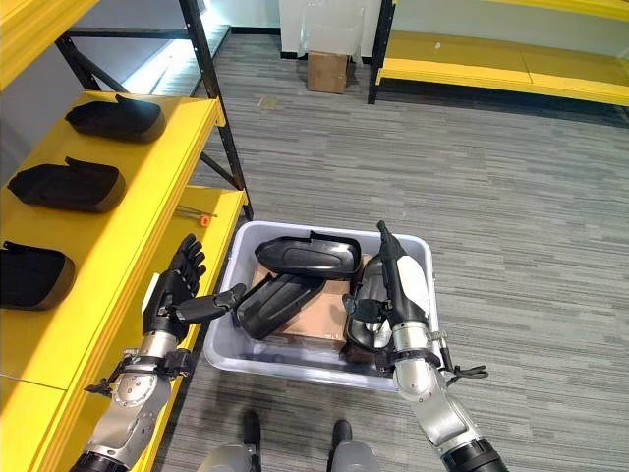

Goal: Move parts from the plastic box to the shelf.

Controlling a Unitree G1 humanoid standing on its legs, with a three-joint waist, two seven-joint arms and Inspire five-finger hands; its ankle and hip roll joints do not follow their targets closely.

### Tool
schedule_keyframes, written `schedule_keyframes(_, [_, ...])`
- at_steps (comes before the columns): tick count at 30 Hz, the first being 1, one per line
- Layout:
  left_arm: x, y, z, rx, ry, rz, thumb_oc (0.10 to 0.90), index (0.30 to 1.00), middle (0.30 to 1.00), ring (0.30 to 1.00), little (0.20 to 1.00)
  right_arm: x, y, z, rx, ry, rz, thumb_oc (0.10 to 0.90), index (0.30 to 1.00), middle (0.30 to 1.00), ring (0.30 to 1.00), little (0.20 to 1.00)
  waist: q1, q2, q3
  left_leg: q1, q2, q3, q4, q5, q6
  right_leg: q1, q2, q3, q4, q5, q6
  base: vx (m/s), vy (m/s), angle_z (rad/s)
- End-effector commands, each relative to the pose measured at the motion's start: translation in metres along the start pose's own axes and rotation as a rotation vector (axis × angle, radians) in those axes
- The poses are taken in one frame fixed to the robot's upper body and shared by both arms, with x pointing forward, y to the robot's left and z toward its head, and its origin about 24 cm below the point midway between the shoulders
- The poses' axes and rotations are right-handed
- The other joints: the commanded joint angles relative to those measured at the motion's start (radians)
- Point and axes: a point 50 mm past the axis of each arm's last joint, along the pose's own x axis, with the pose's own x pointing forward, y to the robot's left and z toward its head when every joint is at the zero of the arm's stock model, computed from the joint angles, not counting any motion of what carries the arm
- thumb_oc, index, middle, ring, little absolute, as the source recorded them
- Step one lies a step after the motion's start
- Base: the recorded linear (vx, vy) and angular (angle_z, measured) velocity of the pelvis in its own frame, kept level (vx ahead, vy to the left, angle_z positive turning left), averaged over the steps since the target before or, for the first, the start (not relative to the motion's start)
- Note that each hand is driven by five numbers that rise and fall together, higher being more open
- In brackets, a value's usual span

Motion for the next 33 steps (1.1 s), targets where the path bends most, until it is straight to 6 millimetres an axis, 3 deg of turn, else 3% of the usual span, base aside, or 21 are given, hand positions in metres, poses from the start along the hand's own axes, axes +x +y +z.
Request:
schedule_keyframes(1, [0.013, -0.006, 0.052, -0.050, -0.256, -0.054, 0.900, 1.000, 1.000, 1.000, 1.000, 0.025, -0.023, 0.046, -0.046, -0.265, -0.058, 0.900, 1.000, 1.000, 1.000, 1.000, 0.007, -0.025, -0.051, -0.086, 0.074, -0.040, 0.120, -0.053, -0.027, -0.009, -0.059, -0.024, 0.056, -0.033, 0.019, -0.05, -0.050, -0.02])
schedule_keyframes(6, [0.019, -0.002, 0.068, -0.038, -0.320, -0.035, 0.900, 1.000, 1.000, 1.000, 1.000, 0.032, -0.031, 0.059, -0.103, -0.305, -0.020, 0.900, 1.000, 1.000, 1.000, 1.000, 0.001, -0.021, -0.004, -0.126, 0.072, -0.035, 0.125, -0.049, -0.028, -0.064, -0.057, -0.011, 0.065, -0.029, 0.023, -0.12, -0.048, -0.02])
schedule_keyframes(14, [0.023, 0.000, 0.089, -0.029, -0.398, 0.045, 0.900, 1.000, 1.000, 1.000, 1.000, 0.027, -0.033, 0.061, -0.163, -0.249, 0.077, 0.900, 1.000, 1.000, 1.000, 1.000, -0.032, -0.022, 0.061, -0.186, 0.061, -0.024, 0.166, -0.065, -0.017, -0.147, -0.050, 0.019, 0.100, -0.029, 0.019, -0.10, -0.048, -0.07])
schedule_keyframes(21, [0.023, -0.003, 0.098, -0.117, -0.432, 0.050, 0.900, 1.000, 1.000, 1.000, 1.000, 0.027, -0.035, 0.081, -0.193, -0.353, 0.101, 0.900, 1.000, 1.000, 1.000, 1.000, -0.046, -0.017, 0.094, -0.224, 0.045, -0.029, 0.196, -0.080, -0.011, -0.198, -0.046, 0.046, 0.105, -0.017, 0.019, -0.05, -0.027, -0.08])
schedule_keyframes(25, [0.021, 0.000, 0.103, -0.134, -0.465, 0.094, 0.900, 1.000, 1.000, 1.000, 1.000, 0.031, -0.031, 0.093, -0.216, -0.400, 0.139, 0.900, 1.000, 1.000, 1.000, 1.000, -0.040, -0.019, 0.115, -0.256, 0.031, -0.085, 0.233, -0.097, -0.007, -0.234, -0.042, 0.085, 0.110, -0.006, 0.018, -0.04, 0.042, -0.19])
schedule_keyframes(28, [0.016, 0.008, 0.109, -0.153, -0.505, 0.163, 0.900, 1.000, 1.000, 1.000, 1.000, 0.040, -0.030, 0.109, -0.253, -0.462, 0.161, 0.900, 1.000, 1.000, 1.000, 1.000, -0.016, -0.029, 0.144, -0.295, 0.015, -0.196, 0.257, -0.101, -0.004, -0.281, -0.018, 0.157, 0.108, 0.016, 0.018, -0.07, 0.099, -0.60])
schedule_keyframes(33, [0.021, 0.004, 0.118, -0.132, -0.547, 0.135, 0.900, 1.000, 1.000, 1.000, 1.000, 0.050, -0.041, 0.119, -0.287, -0.479, 0.091, 0.900, 1.000, 1.000, 1.000, 1.000, -0.019, -0.031, 0.173, -0.322, 0.018, -0.150, 0.231, -0.091, 0.007, -0.340, -0.028, 0.145, 0.120, 0.031, 0.030, -0.10, 0.024, -0.57])
